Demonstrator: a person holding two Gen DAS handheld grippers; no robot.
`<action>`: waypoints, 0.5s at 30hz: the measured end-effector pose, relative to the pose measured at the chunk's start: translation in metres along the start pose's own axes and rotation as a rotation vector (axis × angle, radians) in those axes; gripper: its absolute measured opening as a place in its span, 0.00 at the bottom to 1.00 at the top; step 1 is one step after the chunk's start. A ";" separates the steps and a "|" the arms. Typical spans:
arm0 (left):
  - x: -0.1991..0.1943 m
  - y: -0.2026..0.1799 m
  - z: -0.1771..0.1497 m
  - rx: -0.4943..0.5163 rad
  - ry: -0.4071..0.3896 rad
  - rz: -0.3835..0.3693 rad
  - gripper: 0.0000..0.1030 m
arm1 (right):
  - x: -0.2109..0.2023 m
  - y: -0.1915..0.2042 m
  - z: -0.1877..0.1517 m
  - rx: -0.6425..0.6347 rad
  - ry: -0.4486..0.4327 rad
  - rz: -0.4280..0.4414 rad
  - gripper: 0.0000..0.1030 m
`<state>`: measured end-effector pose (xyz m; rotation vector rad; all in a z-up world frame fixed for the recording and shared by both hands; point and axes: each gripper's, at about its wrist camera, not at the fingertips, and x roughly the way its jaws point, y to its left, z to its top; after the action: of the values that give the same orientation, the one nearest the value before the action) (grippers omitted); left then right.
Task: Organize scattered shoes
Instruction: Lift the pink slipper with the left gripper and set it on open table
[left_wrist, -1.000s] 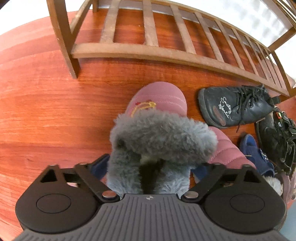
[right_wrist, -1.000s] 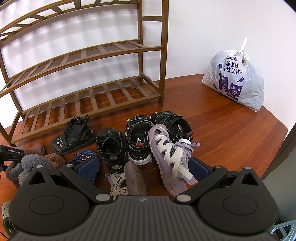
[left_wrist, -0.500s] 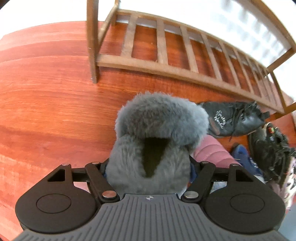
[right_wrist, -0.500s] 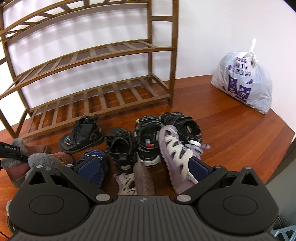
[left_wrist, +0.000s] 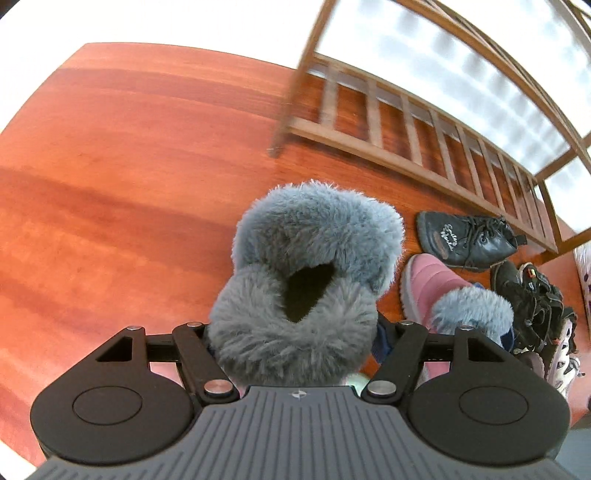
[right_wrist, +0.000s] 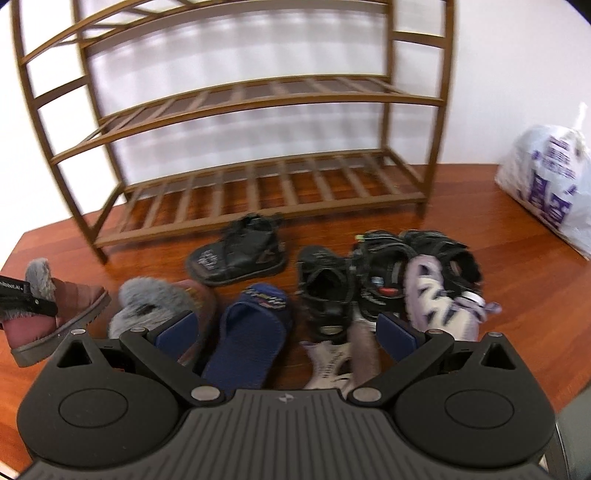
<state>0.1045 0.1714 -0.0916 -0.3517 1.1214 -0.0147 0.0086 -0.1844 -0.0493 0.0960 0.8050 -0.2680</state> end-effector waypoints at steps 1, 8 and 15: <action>-0.008 0.009 -0.005 -0.018 -0.010 0.009 0.69 | 0.000 0.005 -0.001 -0.010 0.004 0.011 1.00; -0.046 0.058 -0.032 -0.113 -0.052 0.059 0.69 | 0.004 0.043 -0.009 -0.084 0.033 0.085 1.00; -0.067 0.105 -0.060 -0.185 -0.069 0.107 0.69 | 0.007 0.081 -0.017 -0.157 0.062 0.160 1.00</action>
<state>0.0045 0.2672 -0.0859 -0.4534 1.0745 0.1961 0.0234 -0.1046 -0.0675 0.0210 0.8726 -0.0505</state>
